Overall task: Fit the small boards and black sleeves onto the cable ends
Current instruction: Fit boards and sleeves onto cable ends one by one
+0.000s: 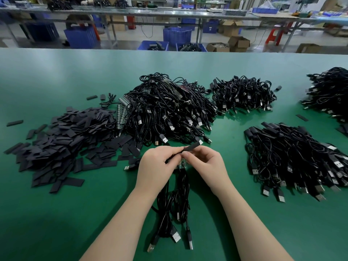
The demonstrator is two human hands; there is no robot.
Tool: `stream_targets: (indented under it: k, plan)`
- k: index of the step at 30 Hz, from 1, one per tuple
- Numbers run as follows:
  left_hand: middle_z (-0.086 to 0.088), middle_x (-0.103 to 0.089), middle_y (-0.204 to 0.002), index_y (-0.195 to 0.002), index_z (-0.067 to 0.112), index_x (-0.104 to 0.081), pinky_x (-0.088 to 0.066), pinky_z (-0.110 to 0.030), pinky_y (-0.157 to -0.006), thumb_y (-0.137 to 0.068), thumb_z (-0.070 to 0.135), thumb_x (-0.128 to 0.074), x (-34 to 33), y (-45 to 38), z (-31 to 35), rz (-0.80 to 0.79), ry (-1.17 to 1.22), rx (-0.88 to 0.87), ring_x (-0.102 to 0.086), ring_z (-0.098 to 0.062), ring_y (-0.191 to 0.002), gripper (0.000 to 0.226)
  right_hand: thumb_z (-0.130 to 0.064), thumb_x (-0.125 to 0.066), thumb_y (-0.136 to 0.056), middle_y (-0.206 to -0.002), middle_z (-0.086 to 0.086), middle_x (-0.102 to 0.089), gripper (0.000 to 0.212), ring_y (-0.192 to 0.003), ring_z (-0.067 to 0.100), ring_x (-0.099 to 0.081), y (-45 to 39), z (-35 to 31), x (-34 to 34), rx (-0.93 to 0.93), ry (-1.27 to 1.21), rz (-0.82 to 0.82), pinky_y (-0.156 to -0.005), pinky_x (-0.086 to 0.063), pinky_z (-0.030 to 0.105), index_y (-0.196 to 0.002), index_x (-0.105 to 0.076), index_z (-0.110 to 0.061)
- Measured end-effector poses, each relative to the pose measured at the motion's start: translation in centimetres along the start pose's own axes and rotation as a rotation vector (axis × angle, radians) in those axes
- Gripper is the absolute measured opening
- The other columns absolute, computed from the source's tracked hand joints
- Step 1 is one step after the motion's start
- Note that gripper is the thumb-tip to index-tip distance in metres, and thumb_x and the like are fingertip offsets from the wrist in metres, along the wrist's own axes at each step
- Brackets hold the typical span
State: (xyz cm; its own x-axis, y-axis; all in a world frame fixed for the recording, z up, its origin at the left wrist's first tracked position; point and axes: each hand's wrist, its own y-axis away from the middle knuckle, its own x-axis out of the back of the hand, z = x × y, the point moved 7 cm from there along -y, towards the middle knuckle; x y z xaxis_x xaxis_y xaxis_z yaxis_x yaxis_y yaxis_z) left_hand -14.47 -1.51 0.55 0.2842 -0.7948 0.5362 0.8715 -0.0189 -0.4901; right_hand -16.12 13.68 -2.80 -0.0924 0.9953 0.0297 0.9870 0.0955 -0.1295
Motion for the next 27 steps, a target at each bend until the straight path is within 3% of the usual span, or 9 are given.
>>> stream_targets:
  k: [6, 9, 15, 22, 27]
  plan:
    - [0.017, -0.072, -0.098, -0.104, 0.026, -0.076, -0.053, -0.033, -0.086, -0.084, 0.016, -0.073, 0.2, 0.0, 0.2, 0.018, -0.026, 0.006, -0.064, -0.002, -0.092, 0.023, -0.038, -0.076, -0.077, -0.080, -0.006, -0.074, 0.010, -0.075, 0.007, -0.066, 0.2, -0.5, 0.0, 0.019, -0.002, 0.003, -0.073, -0.055, 0.022, -0.086, -0.076, -0.034]
    - [0.017, -0.072, -0.093, -0.098, 0.023, -0.077, -0.054, -0.038, -0.083, -0.084, 0.014, -0.073, 0.3, 0.0, 0.5, 0.022, -0.018, -0.030, -0.064, 0.000, -0.089, 0.018, -0.029, -0.077, -0.082, -0.077, -0.006, -0.073, 0.004, -0.073, 0.006, -0.065, 0.1, -0.5, 0.1, 0.020, 0.006, 0.009, -0.070, -0.053, 0.020, -0.085, -0.076, -0.031]
    - [0.011, -0.074, -0.090, -0.094, 0.019, -0.078, -0.053, -0.042, -0.081, -0.085, 0.012, -0.071, 0.2, -0.1, 0.7, 0.007, -0.045, -0.090, -0.067, -0.007, -0.088, 0.014, -0.023, -0.078, -0.086, -0.069, -0.008, -0.071, 0.017, -0.064, 0.002, -0.061, 0.2, -0.6, 0.2, 0.011, 0.041, 0.037, -0.061, -0.048, 0.014, -0.074, -0.076, -0.035]
    - [0.008, -0.073, -0.083, -0.090, 0.015, -0.078, -0.052, -0.043, -0.076, -0.086, 0.015, -0.068, 0.0, -0.1, 1.3, -0.013, -0.083, -0.165, -0.068, -0.013, -0.080, 0.011, -0.025, -0.079, -0.084, -0.065, -0.007, -0.065, 0.016, -0.060, 0.004, -0.054, 0.1, -0.2, 0.4, -0.015, 0.021, 0.048, -0.058, -0.043, 0.014, -0.069, -0.075, -0.029]
    - [0.008, -0.074, -0.085, -0.092, 0.015, -0.079, -0.051, -0.041, -0.077, -0.085, 0.013, -0.069, 0.3, 0.1, 1.6, 0.030, -0.108, -0.180, -0.069, -0.012, -0.083, 0.013, -0.040, -0.078, -0.079, -0.074, 0.012, -0.068, 0.013, -0.070, 0.011, -0.060, 0.2, -0.3, 0.1, -0.030, 0.020, 0.012, -0.069, -0.050, 0.026, -0.076, -0.075, -0.027]
